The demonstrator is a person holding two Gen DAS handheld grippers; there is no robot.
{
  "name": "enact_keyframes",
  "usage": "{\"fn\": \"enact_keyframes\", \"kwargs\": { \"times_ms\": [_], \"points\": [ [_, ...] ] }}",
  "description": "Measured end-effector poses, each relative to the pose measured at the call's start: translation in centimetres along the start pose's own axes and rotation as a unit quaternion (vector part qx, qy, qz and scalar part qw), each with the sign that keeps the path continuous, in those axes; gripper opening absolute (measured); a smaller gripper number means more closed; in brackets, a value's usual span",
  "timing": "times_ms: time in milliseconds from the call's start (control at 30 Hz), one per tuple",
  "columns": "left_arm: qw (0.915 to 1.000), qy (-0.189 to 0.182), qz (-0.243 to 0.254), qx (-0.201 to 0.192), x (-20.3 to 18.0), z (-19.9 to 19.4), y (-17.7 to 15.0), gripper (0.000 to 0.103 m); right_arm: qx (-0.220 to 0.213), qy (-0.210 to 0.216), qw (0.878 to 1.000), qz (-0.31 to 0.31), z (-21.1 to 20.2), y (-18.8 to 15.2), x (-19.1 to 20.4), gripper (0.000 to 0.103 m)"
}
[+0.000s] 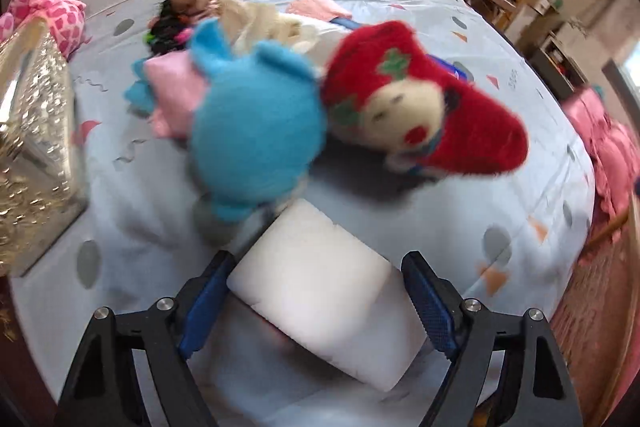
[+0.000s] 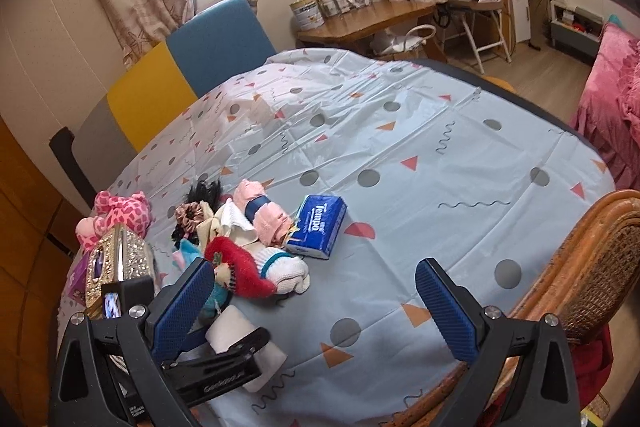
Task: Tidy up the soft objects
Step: 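Grasp the white sponge with the left gripper while the right gripper grasps the red sock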
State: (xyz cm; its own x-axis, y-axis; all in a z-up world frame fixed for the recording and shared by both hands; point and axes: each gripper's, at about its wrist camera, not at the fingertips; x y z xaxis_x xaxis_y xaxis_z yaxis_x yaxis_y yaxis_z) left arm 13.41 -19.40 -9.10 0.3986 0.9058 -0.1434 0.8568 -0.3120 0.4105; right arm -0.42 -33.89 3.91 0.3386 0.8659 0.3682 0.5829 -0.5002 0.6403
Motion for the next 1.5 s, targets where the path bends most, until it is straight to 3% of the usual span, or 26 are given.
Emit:
{"fn": "enact_keyframes", "kwargs": {
  "times_ms": [67,267,500,567,667,700,733,800,933,1167,1300,1500],
  "points": [
    [0.9999,-0.012,0.011,0.006,1.3,-0.6,-0.7,0.086,0.018,0.005,1.0,0.007,0.8,0.1,0.0,0.102],
    [0.9996,-0.004,-0.006,0.027,4.3,-1.9,-1.8,0.088,0.079,0.008,0.997,0.001,4.2,0.6,1.4,0.102],
    [0.9998,-0.002,-0.018,-0.001,6.3,-3.7,-4.6,0.077,0.143,-0.002,0.984,-0.107,8.8,0.9,6.5,0.1],
    [0.9997,-0.004,-0.019,-0.012,6.7,-4.4,-5.5,0.075,0.161,-0.025,0.974,-0.159,10.4,0.3,8.3,0.092],
    [0.9995,-0.007,-0.015,-0.026,7.2,-5.7,-7.0,0.072,0.195,-0.056,0.958,-0.203,12.9,-1.0,9.5,0.061],
    [0.9994,-0.008,-0.013,-0.031,7.4,-6.0,-7.5,0.071,0.196,-0.043,0.961,-0.193,13.2,-1.1,9.5,0.036],
    [0.9993,-0.009,-0.013,-0.034,7.7,-6.3,-7.8,0.071,0.187,-0.034,0.964,-0.188,13.1,-1.1,9.4,0.027],
    [0.9989,-0.018,-0.012,-0.043,8.3,-7.2,-8.7,0.071,0.175,-0.025,0.967,-0.181,12.9,-1.2,9.4,0.022],
    [0.9975,-0.033,-0.006,-0.063,8.9,-9.3,-9.5,0.071,0.185,0.063,0.976,-0.094,12.9,-1.0,7.8,0.019],
    [0.991,-0.052,0.018,-0.122,7.9,-13.8,-9.5,0.071,0.188,0.082,0.977,-0.059,12.8,-0.5,6.8,0.019],
    [0.9865,-0.039,0.031,-0.156,8.2,-15.7,-5.9,0.071,0.181,0.071,0.979,-0.065,12.6,-0.4,7.0,0.019],
    [0.9817,0.005,-0.003,-0.191,12.0,-17.4,2.0,0.071,0.17,0.083,0.98,-0.068,12.4,-0.3,7.2,0.019]
  ]
}}
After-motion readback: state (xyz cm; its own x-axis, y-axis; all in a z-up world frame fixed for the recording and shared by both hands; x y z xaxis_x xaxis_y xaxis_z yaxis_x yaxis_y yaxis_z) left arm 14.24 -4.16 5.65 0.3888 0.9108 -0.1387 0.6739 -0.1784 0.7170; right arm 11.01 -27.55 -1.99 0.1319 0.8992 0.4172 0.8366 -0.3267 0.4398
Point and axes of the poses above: each gripper's, at about its wrist camera, not at the fingertips, and z roughly the way its jaws point, x to its left, y to its top, and after that the axes turned 2 degrees about -x, right-handed
